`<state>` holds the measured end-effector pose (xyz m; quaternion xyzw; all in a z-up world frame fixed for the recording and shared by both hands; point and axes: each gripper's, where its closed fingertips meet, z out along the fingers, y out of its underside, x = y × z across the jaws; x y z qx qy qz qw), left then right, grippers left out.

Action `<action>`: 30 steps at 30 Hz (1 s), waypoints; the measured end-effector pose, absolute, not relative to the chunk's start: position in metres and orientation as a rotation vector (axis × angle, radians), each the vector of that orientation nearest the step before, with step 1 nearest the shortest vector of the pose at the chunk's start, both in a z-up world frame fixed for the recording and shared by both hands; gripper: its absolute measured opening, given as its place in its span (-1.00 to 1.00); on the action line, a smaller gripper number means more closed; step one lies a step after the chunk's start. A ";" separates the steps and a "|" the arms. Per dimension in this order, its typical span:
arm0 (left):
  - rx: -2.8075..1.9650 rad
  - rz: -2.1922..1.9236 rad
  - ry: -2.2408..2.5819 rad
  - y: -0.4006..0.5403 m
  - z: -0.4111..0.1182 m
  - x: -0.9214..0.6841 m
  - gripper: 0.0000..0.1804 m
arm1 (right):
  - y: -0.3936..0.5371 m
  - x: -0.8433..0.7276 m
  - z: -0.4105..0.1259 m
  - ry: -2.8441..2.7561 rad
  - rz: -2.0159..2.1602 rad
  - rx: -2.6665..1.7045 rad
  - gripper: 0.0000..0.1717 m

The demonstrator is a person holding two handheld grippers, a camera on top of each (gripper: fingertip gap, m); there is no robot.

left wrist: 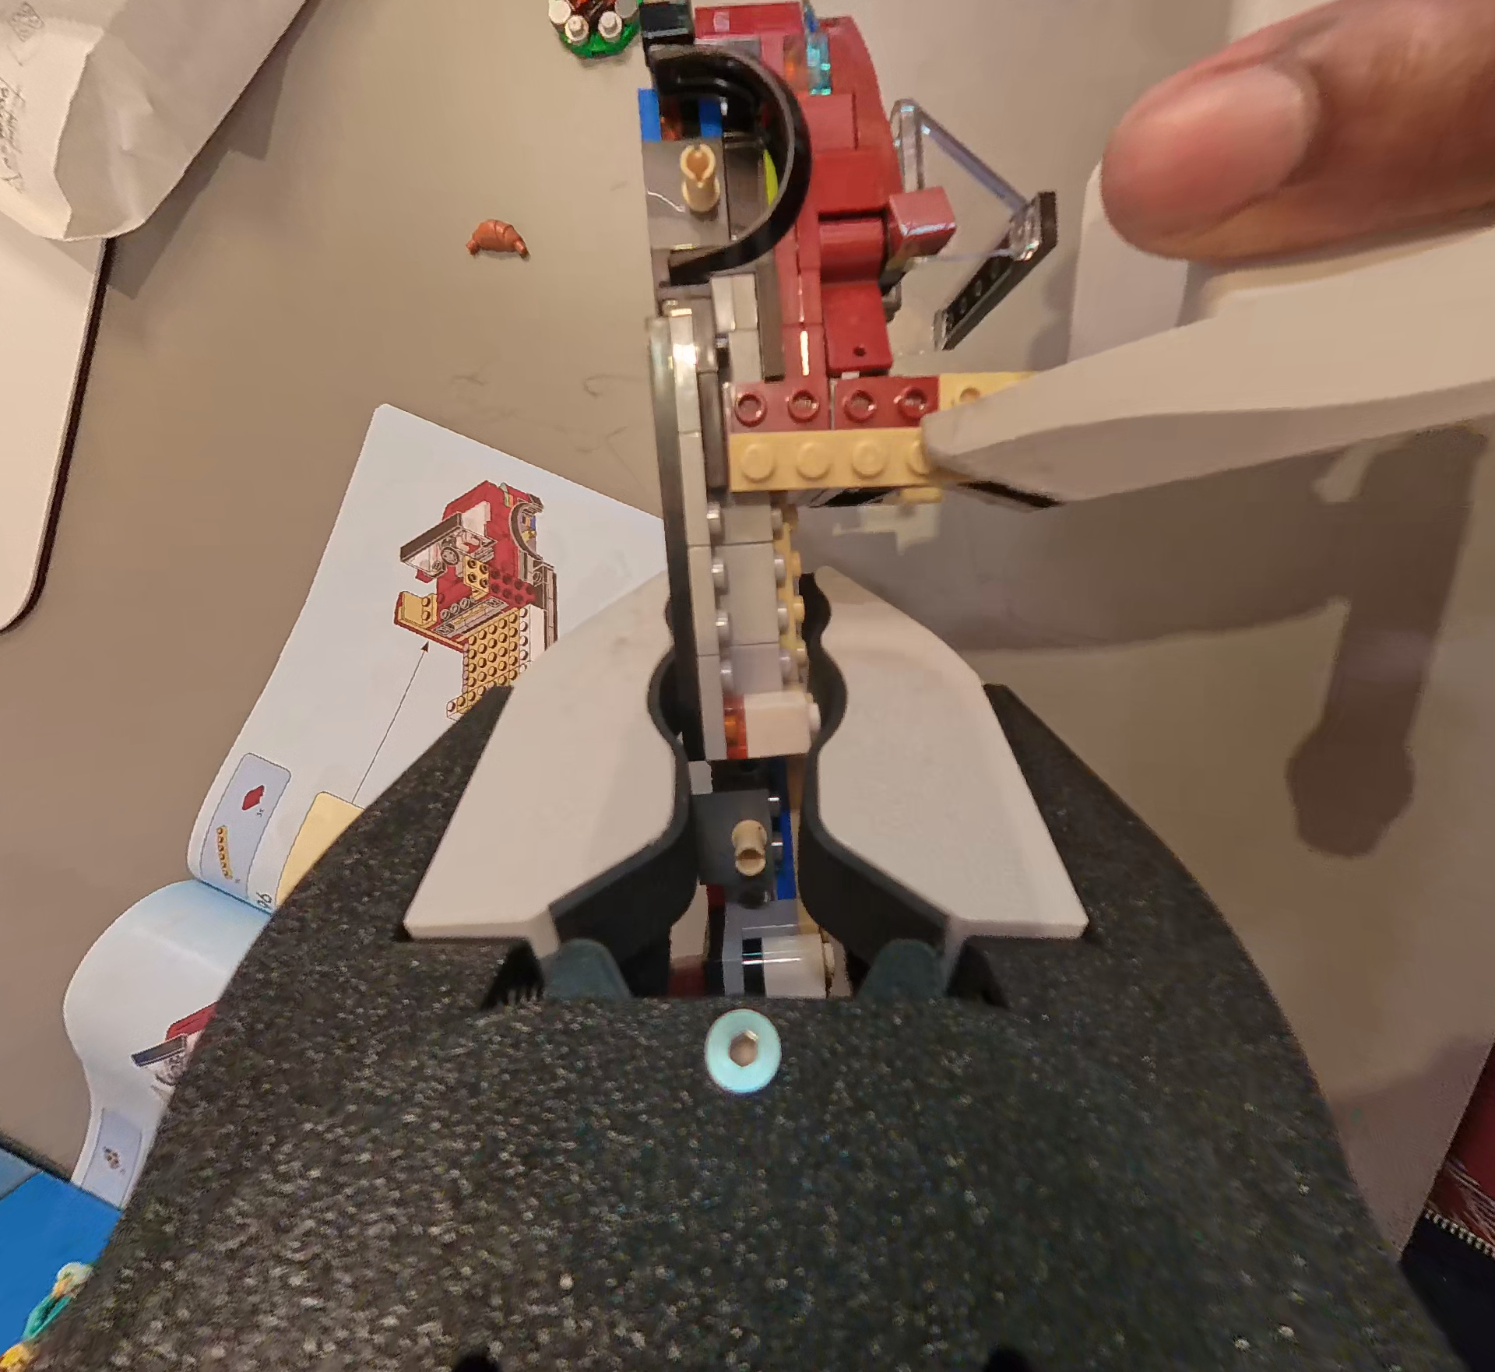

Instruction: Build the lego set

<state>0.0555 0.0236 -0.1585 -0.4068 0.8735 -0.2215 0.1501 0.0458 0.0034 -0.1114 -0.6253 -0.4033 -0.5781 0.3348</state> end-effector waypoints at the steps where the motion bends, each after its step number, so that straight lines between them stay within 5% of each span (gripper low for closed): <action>1: -1.167 -0.633 2.508 0.024 -0.158 0.056 -0.72 | 0.004 0.046 -0.111 -1.054 -1.510 -1.632 -0.81; 30: -1.163 -0.616 2.525 0.025 -0.159 0.054 -0.72 | 0.004 0.045 -0.112 -1.001 -1.408 -1.668 -0.81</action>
